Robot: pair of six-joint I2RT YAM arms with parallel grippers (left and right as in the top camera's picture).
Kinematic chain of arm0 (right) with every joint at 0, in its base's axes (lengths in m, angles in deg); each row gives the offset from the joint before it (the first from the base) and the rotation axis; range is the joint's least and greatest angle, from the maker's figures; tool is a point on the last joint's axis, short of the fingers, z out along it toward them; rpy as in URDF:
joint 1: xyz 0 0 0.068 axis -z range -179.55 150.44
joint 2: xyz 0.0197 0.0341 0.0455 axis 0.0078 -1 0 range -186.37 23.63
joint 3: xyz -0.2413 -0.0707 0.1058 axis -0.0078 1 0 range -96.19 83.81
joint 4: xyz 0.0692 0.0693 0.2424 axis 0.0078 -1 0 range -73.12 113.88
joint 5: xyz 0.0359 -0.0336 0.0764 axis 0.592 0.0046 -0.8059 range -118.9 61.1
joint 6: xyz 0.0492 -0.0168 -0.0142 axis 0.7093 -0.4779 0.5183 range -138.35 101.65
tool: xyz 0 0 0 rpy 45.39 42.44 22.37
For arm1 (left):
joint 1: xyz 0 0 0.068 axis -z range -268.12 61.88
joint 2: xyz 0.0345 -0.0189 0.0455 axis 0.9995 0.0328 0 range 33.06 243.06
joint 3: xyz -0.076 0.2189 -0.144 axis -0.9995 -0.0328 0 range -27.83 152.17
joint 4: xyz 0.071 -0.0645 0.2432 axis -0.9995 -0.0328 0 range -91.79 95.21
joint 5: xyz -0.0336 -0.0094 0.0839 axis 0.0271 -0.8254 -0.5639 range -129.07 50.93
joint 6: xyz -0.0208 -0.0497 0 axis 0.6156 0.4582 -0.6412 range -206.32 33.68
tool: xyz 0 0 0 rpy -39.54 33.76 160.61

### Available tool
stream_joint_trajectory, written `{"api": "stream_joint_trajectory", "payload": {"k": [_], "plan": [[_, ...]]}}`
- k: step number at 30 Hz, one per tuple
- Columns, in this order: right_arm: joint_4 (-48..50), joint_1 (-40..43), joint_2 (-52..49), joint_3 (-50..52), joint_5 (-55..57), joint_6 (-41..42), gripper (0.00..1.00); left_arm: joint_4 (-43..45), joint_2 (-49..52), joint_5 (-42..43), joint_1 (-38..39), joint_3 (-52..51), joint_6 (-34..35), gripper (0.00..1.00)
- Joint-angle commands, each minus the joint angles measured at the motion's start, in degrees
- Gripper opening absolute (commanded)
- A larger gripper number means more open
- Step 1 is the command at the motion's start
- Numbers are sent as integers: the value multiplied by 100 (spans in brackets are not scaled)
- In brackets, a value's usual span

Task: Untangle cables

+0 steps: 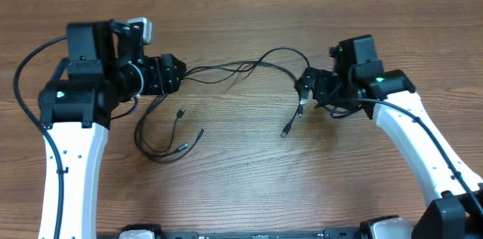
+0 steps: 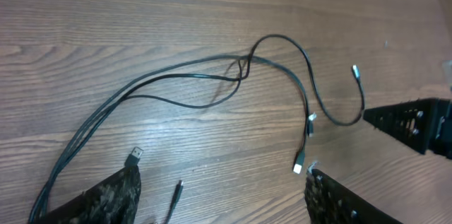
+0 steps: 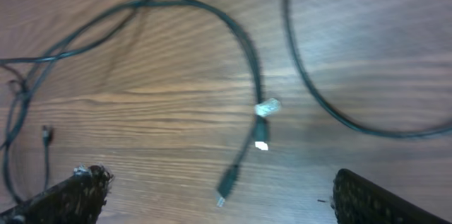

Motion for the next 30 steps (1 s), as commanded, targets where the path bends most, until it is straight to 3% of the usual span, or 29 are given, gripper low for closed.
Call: {"api": "stream_joint_trajectory", "payload": {"k": [1,6,10,17,26,30], "plan": [[-273,286,162,-83,-70,-22,100,9,184,-308,293,83,-319,74],[-678,468,160,-81,-63,-24,100,31,595,-315,780,83,-737,75],[-737,468,160,-81,-63,-22,100,39,1067,-315,1130,83,-686,74],[-756,466,160,-81,-66,-22,100,44,1971,-293,1259,83,680,75],[-758,466,160,-81,-66,-22,100,529,2520,-291,1255,83,955,73],[-754,466,160,-81,-63,-22,100,417,2581,-293,1255,83,1917,72]]}}
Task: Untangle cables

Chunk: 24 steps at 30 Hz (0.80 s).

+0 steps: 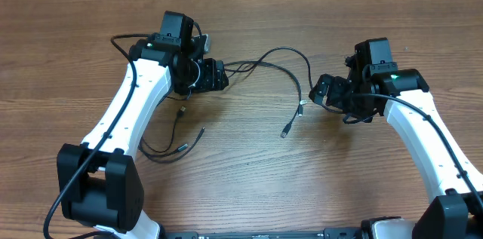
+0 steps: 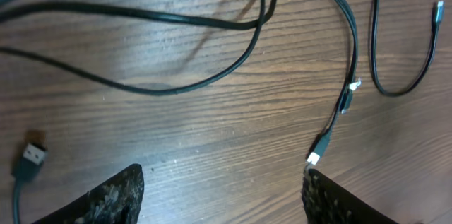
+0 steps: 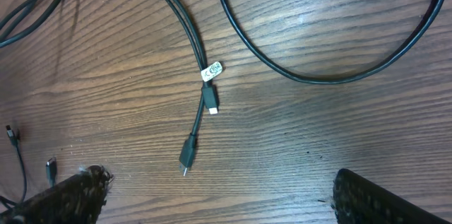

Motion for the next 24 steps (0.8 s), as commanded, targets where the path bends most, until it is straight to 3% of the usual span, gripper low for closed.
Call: {"api": "stream_joint_trajectory", "payload": {"k": [1,4,10,15,24], "plan": [[20,11,160,-81,-46,-9,100,-59,74,-24,0,83,1163,72],[15,11,160,-81,-46,-9,100,-35,76,-66,0,83,2430,79],[15,11,160,-81,-46,-7,100,-33,85,-859,7,79,3654,82],[15,11,160,-81,-48,-7,100,-22,247,-981,7,79,4037,80],[-2,11,160,-79,-46,-7,100,271,968,-979,4,79,4050,79]]}}
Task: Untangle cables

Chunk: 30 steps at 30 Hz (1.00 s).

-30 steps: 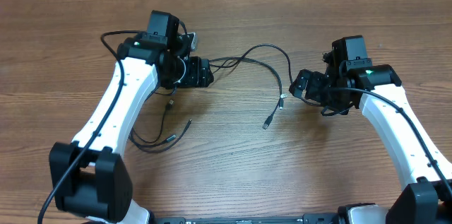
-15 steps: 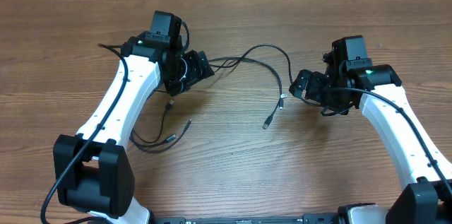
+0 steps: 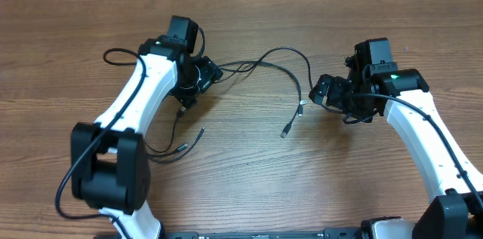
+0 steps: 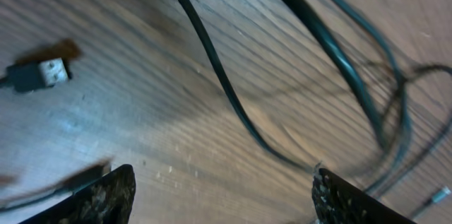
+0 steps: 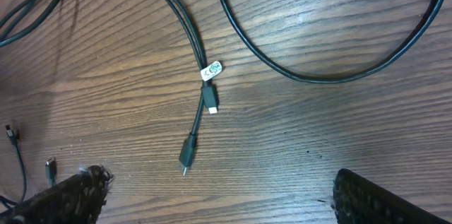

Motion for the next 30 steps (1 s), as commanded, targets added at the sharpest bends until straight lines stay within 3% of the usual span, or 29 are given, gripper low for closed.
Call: {"api": "stream_joint_trajectory", "payload": {"k": [1,3,7,13,21,30], "plan": [[9,11,160,-79,-48,-7,100,227,321,-114,4,76,140,77],[9,11,160,-79,-48,-7,100,363,433,-109,4,76,140,65],[7,11,160,-76,-46,-7,100,483,455,-107,-2,83,-68,25],[9,11,160,-76,-46,-7,100,468,387,-31,0,254,-741,6],[7,11,160,-76,-46,-7,100,9,-13,-57,0,1207,-1602,4],[24,11,160,-76,-44,-7,100,-35,-1215,140,0,2667,-3329,4]]}}
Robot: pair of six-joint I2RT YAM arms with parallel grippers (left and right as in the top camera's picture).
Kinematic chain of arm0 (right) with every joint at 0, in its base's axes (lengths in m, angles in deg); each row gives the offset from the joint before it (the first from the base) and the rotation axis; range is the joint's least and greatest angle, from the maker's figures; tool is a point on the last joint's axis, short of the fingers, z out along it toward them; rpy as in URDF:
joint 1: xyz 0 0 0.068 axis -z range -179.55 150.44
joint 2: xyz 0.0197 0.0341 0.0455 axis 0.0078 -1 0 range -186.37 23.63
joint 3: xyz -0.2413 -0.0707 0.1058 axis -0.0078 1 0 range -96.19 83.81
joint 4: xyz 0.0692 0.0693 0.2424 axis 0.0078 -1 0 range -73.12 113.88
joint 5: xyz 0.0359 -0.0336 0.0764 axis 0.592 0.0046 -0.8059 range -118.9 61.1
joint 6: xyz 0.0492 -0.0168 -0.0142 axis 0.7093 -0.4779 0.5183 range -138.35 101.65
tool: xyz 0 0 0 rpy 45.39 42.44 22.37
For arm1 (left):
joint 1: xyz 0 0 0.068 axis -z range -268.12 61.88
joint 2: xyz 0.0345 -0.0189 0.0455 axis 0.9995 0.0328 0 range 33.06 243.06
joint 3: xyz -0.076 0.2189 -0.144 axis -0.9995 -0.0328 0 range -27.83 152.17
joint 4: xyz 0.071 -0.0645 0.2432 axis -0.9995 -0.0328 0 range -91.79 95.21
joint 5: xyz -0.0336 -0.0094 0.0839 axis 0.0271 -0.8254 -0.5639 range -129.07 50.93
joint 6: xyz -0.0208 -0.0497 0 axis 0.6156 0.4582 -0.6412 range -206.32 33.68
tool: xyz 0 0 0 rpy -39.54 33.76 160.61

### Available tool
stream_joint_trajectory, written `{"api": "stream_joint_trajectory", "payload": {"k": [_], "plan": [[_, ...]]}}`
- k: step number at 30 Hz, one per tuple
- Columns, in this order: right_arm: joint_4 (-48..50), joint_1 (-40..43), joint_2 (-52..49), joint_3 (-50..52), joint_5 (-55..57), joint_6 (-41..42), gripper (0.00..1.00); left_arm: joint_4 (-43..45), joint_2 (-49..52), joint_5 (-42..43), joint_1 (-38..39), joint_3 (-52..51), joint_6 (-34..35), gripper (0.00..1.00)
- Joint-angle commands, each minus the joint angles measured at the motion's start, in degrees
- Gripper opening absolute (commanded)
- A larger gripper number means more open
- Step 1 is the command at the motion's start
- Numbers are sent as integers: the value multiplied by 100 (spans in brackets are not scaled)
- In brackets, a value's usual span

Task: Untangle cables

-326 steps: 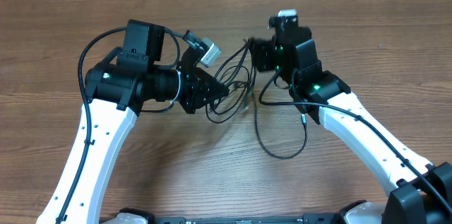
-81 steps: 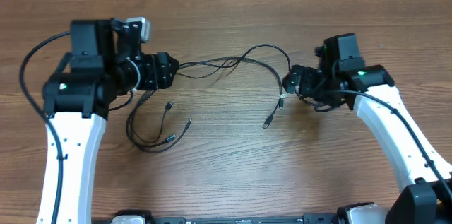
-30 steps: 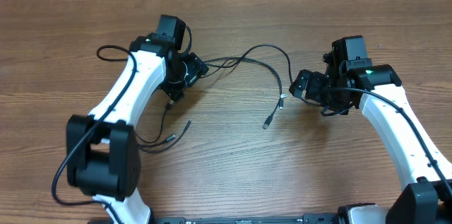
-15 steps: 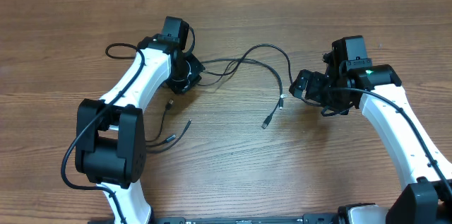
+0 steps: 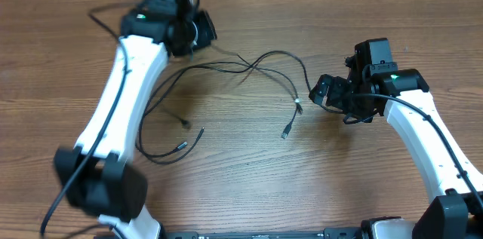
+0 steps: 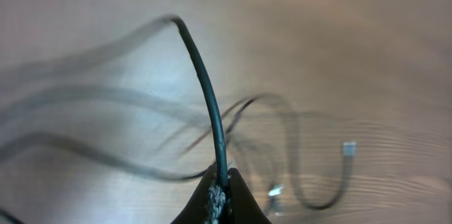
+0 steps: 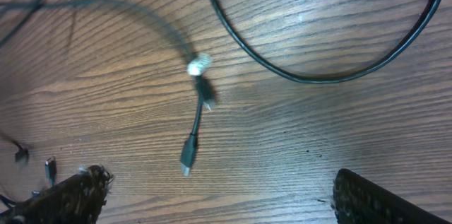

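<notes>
Several thin black cables (image 5: 260,62) lie tangled across the middle of the wooden table. My left gripper (image 5: 202,32) is at the far left, shut on one black cable (image 6: 205,90). That cable arcs up out of its closed fingers (image 6: 222,196), and the rest hangs blurred below. My right gripper (image 5: 320,92) is open, low over the table just right of the tangle. Its fingers (image 7: 74,196) stand wide apart. Between them lie a plug end (image 7: 187,159) and a tagged plug (image 7: 198,65), blurred. A cable loop (image 7: 311,77) curves beyond.
Loose cable ends (image 5: 181,147) and a wide loop (image 5: 143,130) lie at the left, under my left arm (image 5: 121,96). The table's far edge runs just behind the left gripper. Bare wood (image 5: 249,186) lies at the front.
My left gripper was open, low over the cables at the tangle's left. Now it is shut on one cable, higher and farther back. The tangle and tagged plug have shifted. The right gripper has not moved.
First my left gripper stood open left of the tangle and the right open at its right end. Then the left was over the tangle's left part and the right slightly farther right. The left then sat close over one cable, and now holds it raised.
</notes>
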Motion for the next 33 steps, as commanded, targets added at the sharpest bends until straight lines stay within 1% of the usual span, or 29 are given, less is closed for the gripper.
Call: {"api": "stream_joint_trajectory", "payload": {"k": [1,7,15,17,20,26,31,33], "plan": [[37,11,160,-76,-46,-7,100,179,-844,94,0,605,-997,4],[35,11,160,-76,-48,-7,100,828,-1657,-151,-4,758,-1311,4],[35,11,160,-76,-48,-7,100,1554,-2393,-151,-4,758,-1364,4],[33,11,160,-76,-48,-9,100,1740,-2518,-284,-4,758,-1464,4],[35,11,160,-76,-48,-9,100,1829,-2656,-809,-7,758,-1462,4],[35,11,160,-76,-46,-9,100,1759,-2769,-2142,-7,758,-1464,4],[35,11,160,-76,-46,-9,100,1250,-2745,-3034,-7,754,-1436,4],[35,11,160,-76,-46,-9,100,957,-2708,-3373,-9,754,-1259,4]]}}
